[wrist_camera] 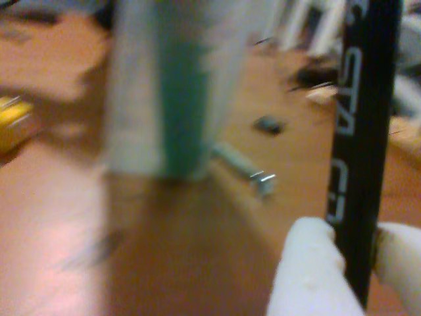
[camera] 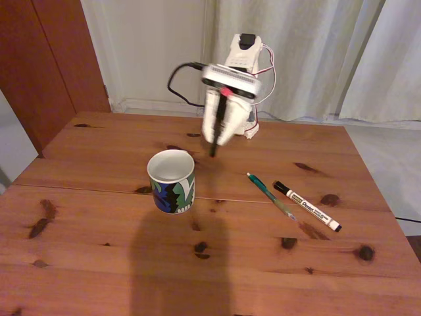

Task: Clean up the desk and place the pens and markers into the cup

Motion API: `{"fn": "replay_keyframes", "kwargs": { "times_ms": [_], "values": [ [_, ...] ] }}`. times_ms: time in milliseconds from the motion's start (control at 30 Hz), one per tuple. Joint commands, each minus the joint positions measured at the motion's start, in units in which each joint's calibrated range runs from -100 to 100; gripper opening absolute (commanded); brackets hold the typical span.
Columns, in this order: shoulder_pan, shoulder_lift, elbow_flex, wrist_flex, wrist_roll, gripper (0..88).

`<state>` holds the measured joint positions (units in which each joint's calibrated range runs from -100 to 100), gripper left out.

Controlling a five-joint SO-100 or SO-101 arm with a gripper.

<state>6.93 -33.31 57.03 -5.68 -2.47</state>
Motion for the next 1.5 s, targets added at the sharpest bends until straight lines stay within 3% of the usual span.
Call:
{"fn": "replay_keyframes", "kwargs": {
  "times_ms": [0, 300, 567, 1467],
  "values": [
    [3.2, -1.6, -1.5, -4.5, -0.3, 0.8],
    [6.5, 5.9, -2.5, -4.9, -0.1, 0.8],
    [6.7, 14.1, -2.1, -13.7, 0.0, 0.8],
    [13.5, 17.2, -2.1, -13.9, -0.2, 1.0]
  ]
}}
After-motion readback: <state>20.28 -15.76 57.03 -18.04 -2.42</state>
